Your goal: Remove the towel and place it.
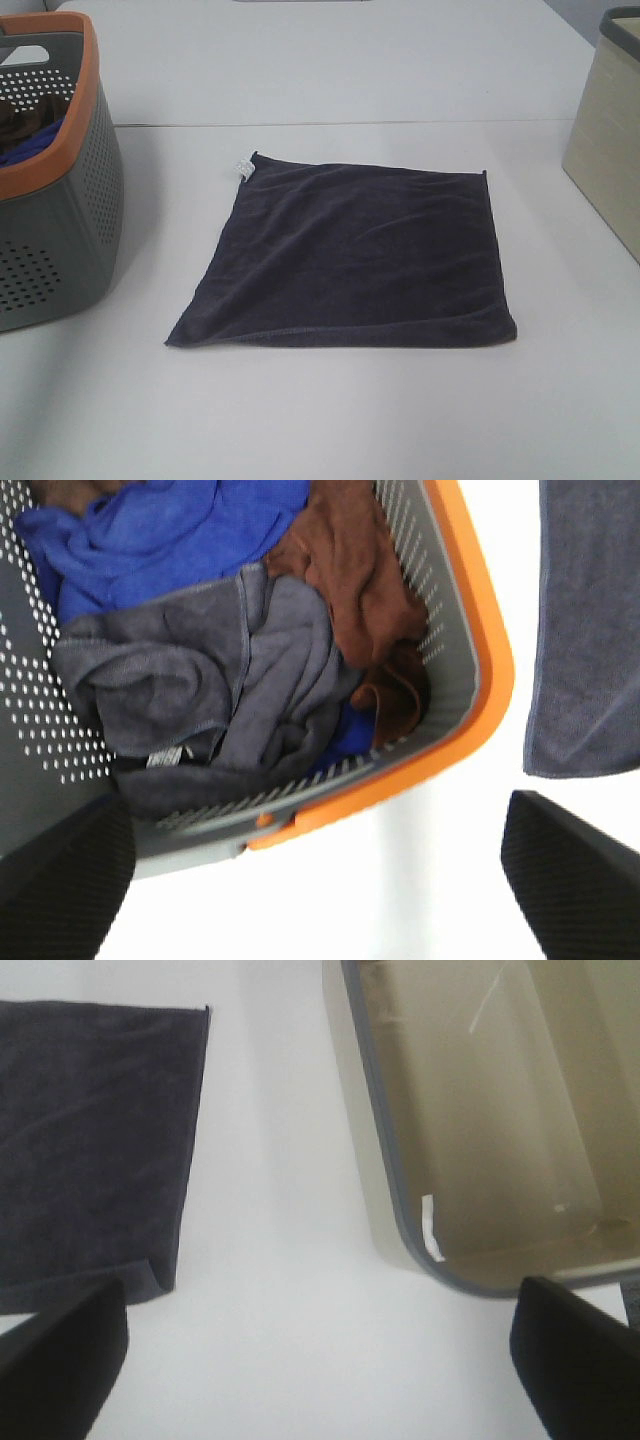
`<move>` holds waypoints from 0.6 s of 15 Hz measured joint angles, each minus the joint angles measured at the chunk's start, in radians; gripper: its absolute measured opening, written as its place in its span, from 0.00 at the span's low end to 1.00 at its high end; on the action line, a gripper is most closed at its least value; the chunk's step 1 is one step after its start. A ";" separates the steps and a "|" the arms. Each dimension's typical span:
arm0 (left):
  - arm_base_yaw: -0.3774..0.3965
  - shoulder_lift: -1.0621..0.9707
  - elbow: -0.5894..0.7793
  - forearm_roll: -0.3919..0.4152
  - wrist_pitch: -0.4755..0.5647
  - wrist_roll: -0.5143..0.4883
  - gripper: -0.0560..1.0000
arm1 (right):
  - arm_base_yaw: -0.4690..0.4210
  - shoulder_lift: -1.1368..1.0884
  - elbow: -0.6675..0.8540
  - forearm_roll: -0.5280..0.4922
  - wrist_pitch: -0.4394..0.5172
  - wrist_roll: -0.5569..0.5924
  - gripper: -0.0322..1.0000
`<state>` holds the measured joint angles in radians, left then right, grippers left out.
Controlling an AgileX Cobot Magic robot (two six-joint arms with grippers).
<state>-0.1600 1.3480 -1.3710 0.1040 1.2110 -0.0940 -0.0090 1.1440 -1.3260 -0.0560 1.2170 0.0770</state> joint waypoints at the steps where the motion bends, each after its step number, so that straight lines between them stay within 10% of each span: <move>1: 0.000 -0.079 0.081 0.012 -0.009 -0.039 0.94 | 0.000 -0.068 0.077 0.000 0.000 -0.007 0.94; 9: 0.000 -0.636 0.480 0.199 -0.099 -0.267 0.94 | 0.000 -0.662 0.511 0.001 0.003 -0.077 0.93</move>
<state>-0.1600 0.7120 -0.8910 0.3030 1.1120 -0.3610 -0.0090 0.4820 -0.8150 -0.0550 1.2200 0.0000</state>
